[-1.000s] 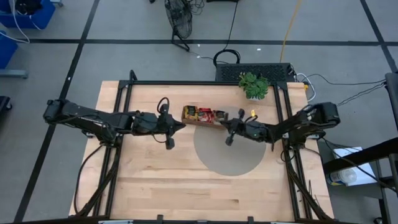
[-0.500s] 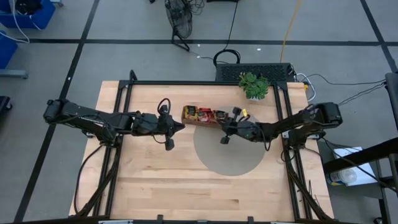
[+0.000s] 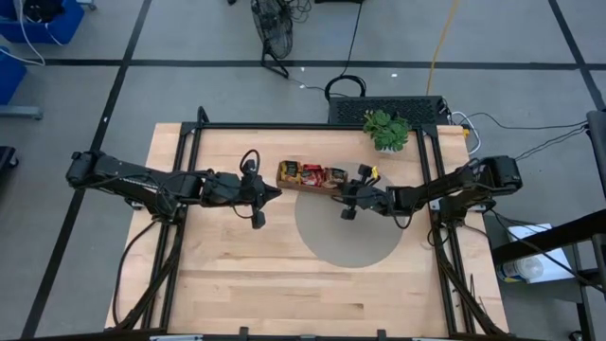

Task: Pick & Place Tea
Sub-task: Put the brown tea bag into the right section of the wooden organizer

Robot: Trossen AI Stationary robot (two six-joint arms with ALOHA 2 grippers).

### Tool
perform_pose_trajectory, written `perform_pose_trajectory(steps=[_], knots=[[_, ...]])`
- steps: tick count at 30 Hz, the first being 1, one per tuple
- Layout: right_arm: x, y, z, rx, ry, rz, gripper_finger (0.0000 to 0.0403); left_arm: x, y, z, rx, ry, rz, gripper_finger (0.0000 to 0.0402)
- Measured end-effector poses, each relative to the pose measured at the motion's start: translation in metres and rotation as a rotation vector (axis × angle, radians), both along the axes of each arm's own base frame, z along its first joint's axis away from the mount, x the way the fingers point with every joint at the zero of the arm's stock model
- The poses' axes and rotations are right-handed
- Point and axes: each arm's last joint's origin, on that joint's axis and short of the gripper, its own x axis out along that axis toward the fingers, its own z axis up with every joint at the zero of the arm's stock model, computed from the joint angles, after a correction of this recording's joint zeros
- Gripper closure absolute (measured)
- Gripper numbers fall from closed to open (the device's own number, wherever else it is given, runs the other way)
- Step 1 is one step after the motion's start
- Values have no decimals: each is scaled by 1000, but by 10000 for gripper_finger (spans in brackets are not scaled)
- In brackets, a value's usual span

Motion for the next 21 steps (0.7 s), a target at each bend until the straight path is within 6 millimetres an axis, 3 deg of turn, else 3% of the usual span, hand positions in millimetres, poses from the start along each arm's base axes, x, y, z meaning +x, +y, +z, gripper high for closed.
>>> perform_pose_trajectory(steps=[12,21], knots=[[-12,0,9,32,54,-24,403,0,0,0,1,0,0,371],[3,1,47,69,234,-21,403,0,0,0,13,2,-4,371]])
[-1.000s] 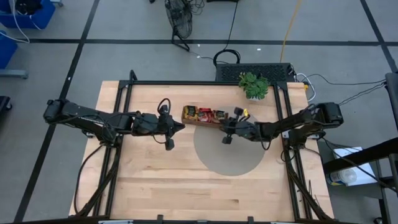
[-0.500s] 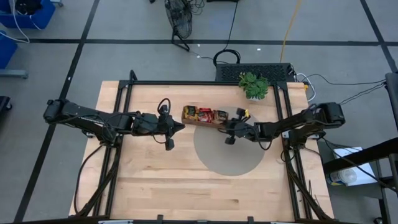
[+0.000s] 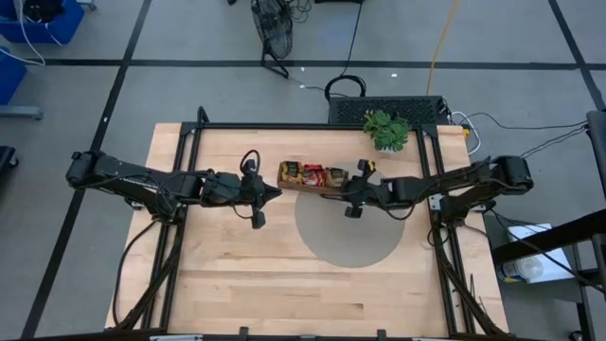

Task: Pick & Place Tea
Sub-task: Put the brown tea bag into the right section of the wooden organizer

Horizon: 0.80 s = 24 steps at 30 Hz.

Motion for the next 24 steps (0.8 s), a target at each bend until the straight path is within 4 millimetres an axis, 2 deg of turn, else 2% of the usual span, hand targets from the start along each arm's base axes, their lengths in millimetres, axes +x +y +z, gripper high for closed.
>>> perform_pose_trajectory(steps=[6,10,14,24], knots=[[18,0,19,9,110,-15,403,0,0,0,0,2,1,371],[30,0,20,26,194,-29,403,0,0,-1,-6,7,4,371],[37,-2,20,112,258,-43,403,-1,0,-2,-7,16,5,371],[43,-14,15,153,322,-88,403,-1,0,-3,-9,29,6,371]])
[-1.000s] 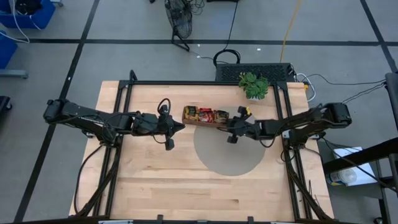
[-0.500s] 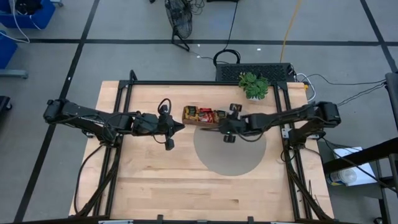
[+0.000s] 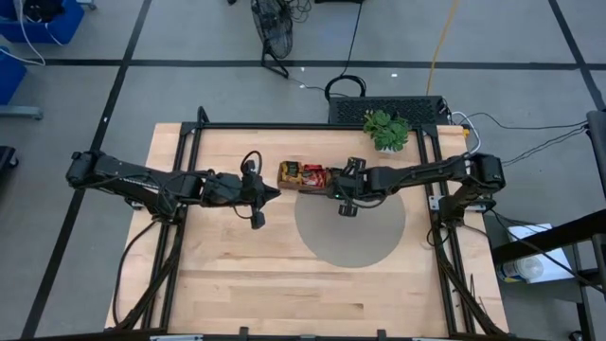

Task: Pick & Place Tea
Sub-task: Put the brown tea bag into the right section of the wooden organizer, then return to Home Position

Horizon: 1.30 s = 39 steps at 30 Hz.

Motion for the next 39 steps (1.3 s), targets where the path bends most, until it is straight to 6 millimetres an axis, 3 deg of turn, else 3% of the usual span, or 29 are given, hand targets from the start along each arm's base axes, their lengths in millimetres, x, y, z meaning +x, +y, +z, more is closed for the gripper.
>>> perform_pose_trajectory(steps=[7,19,23,28,33,37,39], knots=[[7,-8,-12,12,19,13,403,0,0,0,0,1,0,371],[12,-10,-10,8,-39,8,397,-1,0,-1,2,14,0,371],[9,-10,-9,20,-30,-23,365,-1,0,-1,2,14,0,371],[7,-10,-8,35,-51,-71,295,-1,0,-1,2,13,0,371],[1,-3,9,35,-104,-51,241,0,0,0,0,1,0,371],[-11,7,42,43,-237,-35,221,-8,1,10,10,-37,-15,371],[-22,13,61,48,-305,-18,217,-22,1,18,52,-35,-39,371]])
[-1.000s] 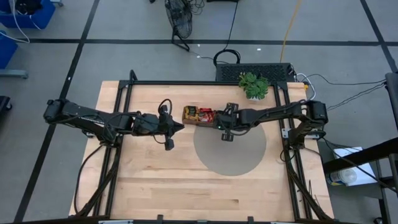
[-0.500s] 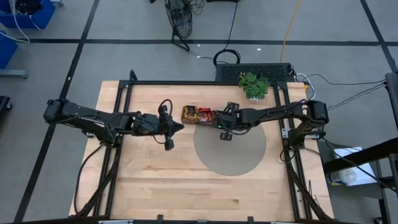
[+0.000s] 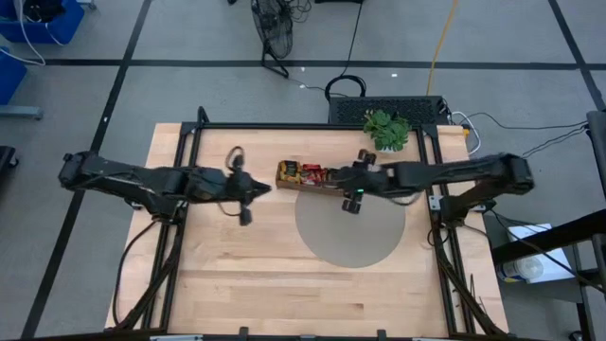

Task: Pick & Place Tea
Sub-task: Return to Home Position

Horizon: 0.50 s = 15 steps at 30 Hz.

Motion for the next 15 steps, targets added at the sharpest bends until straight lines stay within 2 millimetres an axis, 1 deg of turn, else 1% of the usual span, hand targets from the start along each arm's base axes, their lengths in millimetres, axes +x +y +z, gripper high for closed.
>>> perform_pose_trajectory(steps=[2,3,5,7,9,11,13,15], knots=[[-17,6,21,7,-64,11,216,-20,1,2,20,-22,-14,371],[-28,8,30,4,-78,20,216,-31,3,0,21,-38,-15,371],[-51,10,48,-15,-96,47,216,-53,5,-13,14,-100,-16,371],[-80,8,53,34,-140,-41,216,-73,8,-34,6,-167,-15,371],[-106,6,45,26,-226,-131,216,-89,10,-54,-9,-247,-8,371],[-124,6,32,13,-364,-122,216,-102,12,-76,-29,-291,-6,371],[-137,8,13,38,-505,-35,216,-111,13,-89,-58,-340,-24,371],[-146,9,-4,97,-670,101,215,-118,13,-99,-82,-367,-40,371]])
